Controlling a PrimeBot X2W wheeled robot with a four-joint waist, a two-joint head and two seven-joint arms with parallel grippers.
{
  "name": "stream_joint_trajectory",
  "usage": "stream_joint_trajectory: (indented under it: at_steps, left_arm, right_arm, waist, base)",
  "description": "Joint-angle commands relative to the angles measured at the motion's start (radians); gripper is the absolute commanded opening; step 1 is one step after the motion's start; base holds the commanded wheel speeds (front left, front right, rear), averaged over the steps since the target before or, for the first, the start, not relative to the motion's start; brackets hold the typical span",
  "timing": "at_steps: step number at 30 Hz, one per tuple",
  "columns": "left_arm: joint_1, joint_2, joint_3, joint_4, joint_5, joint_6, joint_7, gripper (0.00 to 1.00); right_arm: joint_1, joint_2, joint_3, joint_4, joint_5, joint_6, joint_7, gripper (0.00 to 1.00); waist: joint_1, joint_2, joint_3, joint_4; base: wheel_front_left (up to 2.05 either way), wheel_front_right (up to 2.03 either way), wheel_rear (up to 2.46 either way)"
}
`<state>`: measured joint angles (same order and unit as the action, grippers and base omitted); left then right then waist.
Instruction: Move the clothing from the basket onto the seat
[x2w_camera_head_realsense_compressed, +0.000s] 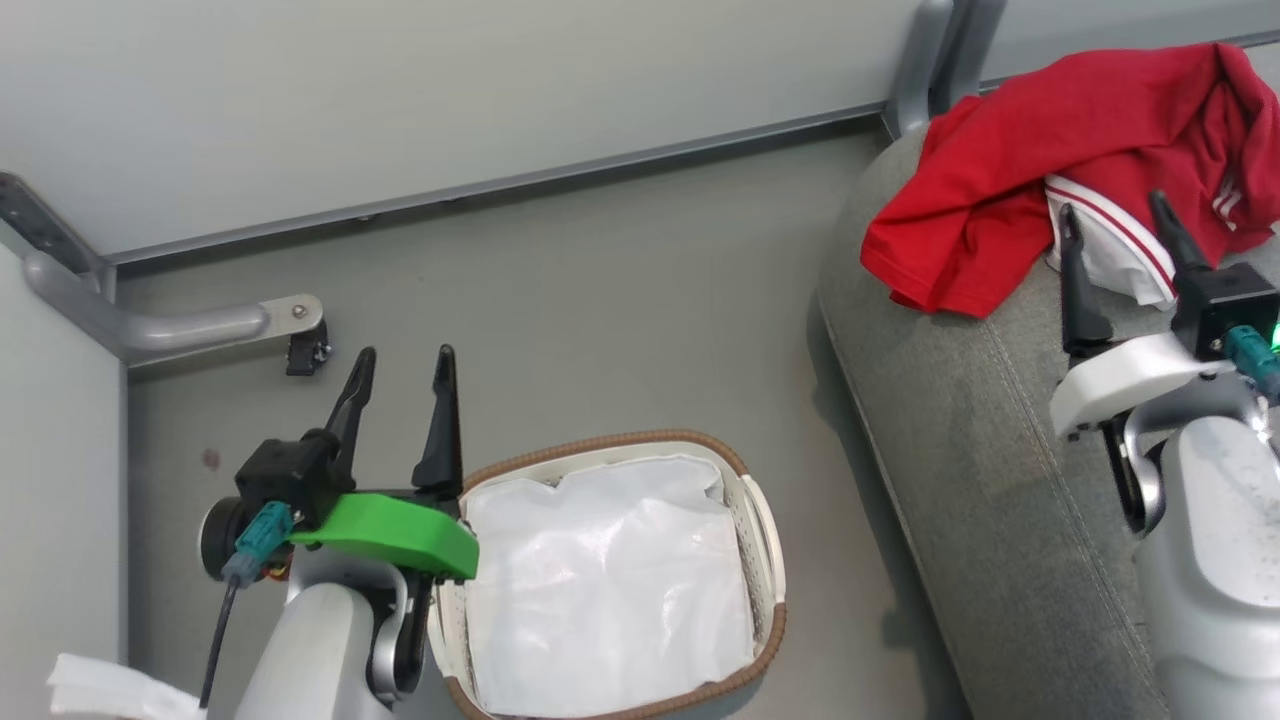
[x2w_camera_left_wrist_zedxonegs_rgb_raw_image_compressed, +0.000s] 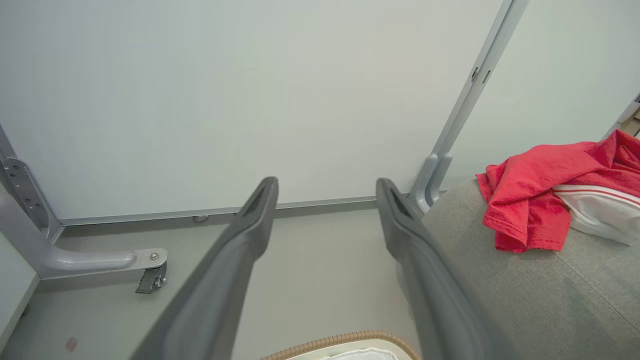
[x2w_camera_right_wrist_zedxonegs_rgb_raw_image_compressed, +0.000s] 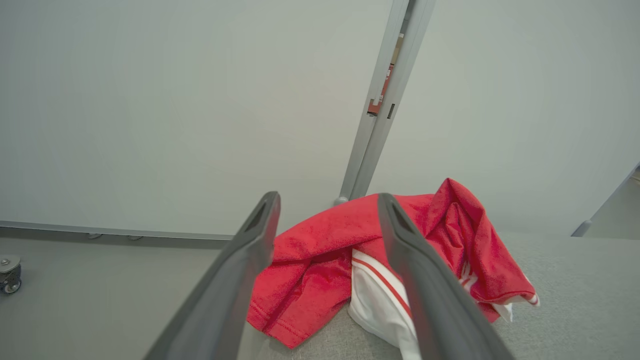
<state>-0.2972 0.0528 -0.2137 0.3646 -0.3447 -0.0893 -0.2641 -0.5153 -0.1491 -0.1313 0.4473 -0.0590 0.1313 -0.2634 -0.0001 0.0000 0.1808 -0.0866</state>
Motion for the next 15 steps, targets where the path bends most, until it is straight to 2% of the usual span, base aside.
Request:
stream_joint_trajectory:
  at_steps: [1, 8, 15]
  left_arm:
    - [0.033, 0.001, 0.023, -0.006, 0.015, 0.004, 0.000, 1.00]
    - [0.145, -0.001, 0.107, -0.027, 0.037, 0.007, 0.000, 1.00]
    - [0.243, -0.002, 0.127, -0.050, 0.030, -0.002, 0.000, 1.00]
  right_arm:
    - [0.029, 0.013, 0.008, -0.012, 0.010, -0.001, -0.002, 1.00]
    - [0.152, 0.078, 0.048, -0.063, 0.052, -0.001, -0.002, 1.00]
    - [0.283, 0.096, 0.073, -0.117, 0.104, -0.001, -0.002, 1.00]
  waist:
    - [0.0001, 0.0000, -0.060, 0.055]
    - [0.0001, 0.0000, -0.106, 0.087]
    - [0.0001, 0.0000, -0.130, 0.110]
  base:
    - [0.00, 0.00, 0.00]
    - [0.00, 0.00, 0.00]
    - [0.00, 0.00, 0.00]
